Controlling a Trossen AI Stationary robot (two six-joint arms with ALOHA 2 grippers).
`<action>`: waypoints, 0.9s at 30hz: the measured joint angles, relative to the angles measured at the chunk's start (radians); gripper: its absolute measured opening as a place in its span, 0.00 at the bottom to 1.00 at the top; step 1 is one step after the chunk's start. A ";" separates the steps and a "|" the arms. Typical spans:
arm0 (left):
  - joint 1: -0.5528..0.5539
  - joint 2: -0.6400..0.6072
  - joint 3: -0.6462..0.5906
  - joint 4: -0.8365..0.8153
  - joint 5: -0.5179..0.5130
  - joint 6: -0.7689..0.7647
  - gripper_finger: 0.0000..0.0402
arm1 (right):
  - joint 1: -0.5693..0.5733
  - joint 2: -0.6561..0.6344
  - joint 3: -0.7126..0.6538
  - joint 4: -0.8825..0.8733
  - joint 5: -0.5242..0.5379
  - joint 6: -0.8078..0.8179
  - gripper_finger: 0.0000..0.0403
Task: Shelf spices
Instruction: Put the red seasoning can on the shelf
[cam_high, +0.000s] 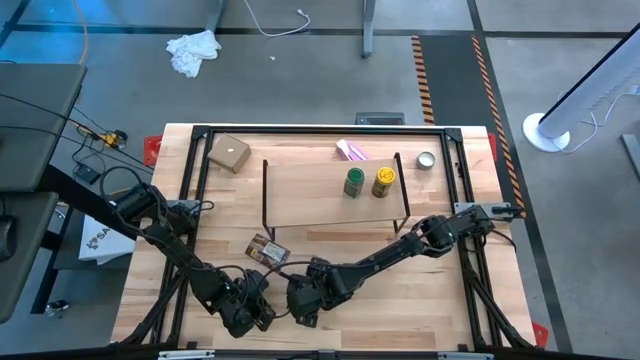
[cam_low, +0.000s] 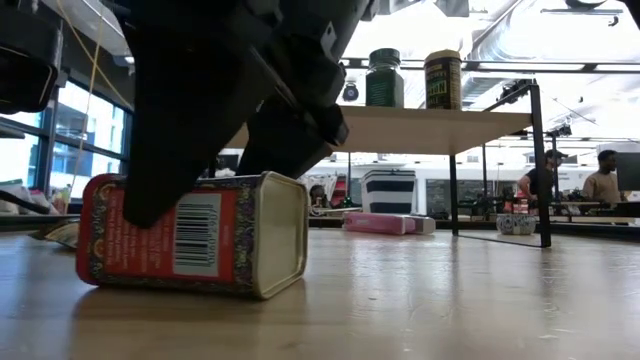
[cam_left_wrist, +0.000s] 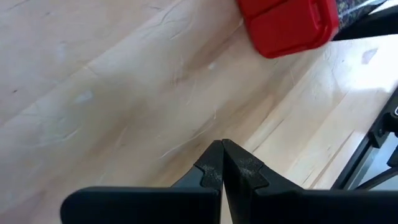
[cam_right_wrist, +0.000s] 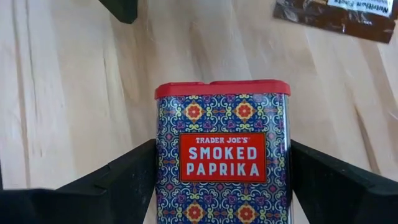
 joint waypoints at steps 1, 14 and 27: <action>0.000 0.000 0.000 0.001 0.000 0.000 0.00 | -0.002 0.000 0.000 -0.006 -0.001 0.000 0.80; -0.025 -0.116 0.000 0.121 -0.101 0.182 0.00 | -0.013 -0.065 -0.012 -0.061 -0.007 0.003 0.71; -0.093 -0.547 0.001 -0.060 -0.532 0.404 0.00 | 0.035 -0.297 -0.009 -0.075 0.265 0.071 0.69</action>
